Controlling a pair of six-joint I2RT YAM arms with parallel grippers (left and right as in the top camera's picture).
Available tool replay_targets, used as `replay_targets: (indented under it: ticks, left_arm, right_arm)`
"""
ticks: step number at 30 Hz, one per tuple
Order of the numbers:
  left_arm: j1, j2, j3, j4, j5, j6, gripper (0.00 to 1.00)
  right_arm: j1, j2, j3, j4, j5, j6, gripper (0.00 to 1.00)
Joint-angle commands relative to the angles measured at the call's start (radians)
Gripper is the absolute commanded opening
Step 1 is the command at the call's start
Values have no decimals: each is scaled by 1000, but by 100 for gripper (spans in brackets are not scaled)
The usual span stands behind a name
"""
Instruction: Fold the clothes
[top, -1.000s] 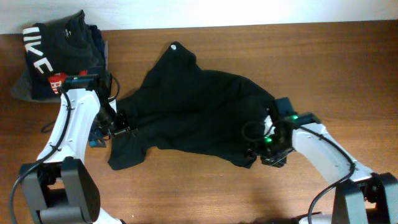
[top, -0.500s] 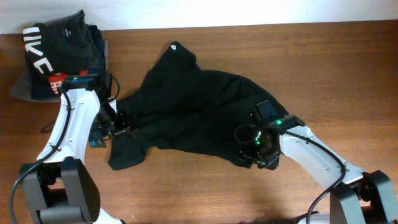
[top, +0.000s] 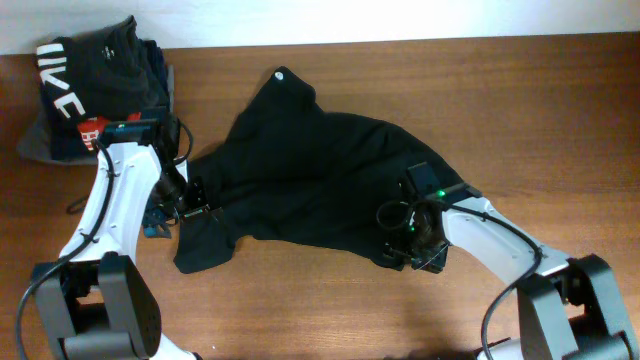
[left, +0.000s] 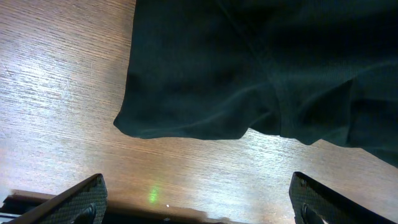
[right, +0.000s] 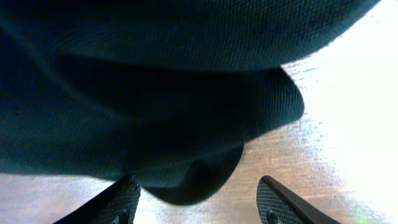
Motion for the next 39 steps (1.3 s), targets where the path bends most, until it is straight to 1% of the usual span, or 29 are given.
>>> replay_targets:
  ticks: [1,9,11,12,15,16,19,20,26,28,34,39]
  left_arm:
    - [2,7,-7,-4,11,12,94]
    - [2,7,-7,-4,11,12,93]
    - [2,7,-7,-4,11,12,94]
    - [2,7,-7,-4,11,12,93]
    - [2,7,-7,-4,11,12,94]
    - [2,7,-7,-4,11,12,94]
    - [2,7,-7,-4,11,12,94]
    - [2,7,-7,-4,11,12,94]
    - [2,7,-7,-4,11,12,94]
    - [2,7,-7,-4,11,12,94]
    - [2,7,-7,-4,11,12,94]
    - [2,7,-7,-4,11,12,94]
  right_arm:
    - [6,27,-5,6,24,13,65]
    - [6,55,-9,29,36,13,64]
    - [7,65,-10,34,36,13,59]
    - [7,69,-10,35,35,13,54]
    - [6,74,-10,37,36,13,43]
    - [6,74,-10,37,36,13,41]
    - [6,74,-16,39,36,20,40]
    - [7,74,-22,43,36,20,38]
    - [6,74,-70,71,37,45,16]
    - [6,74,-70,70,43,46,5]
    - [-27,74,-60,68,104,45,4]
    - [-164,74,-4,41,116,-21,4]
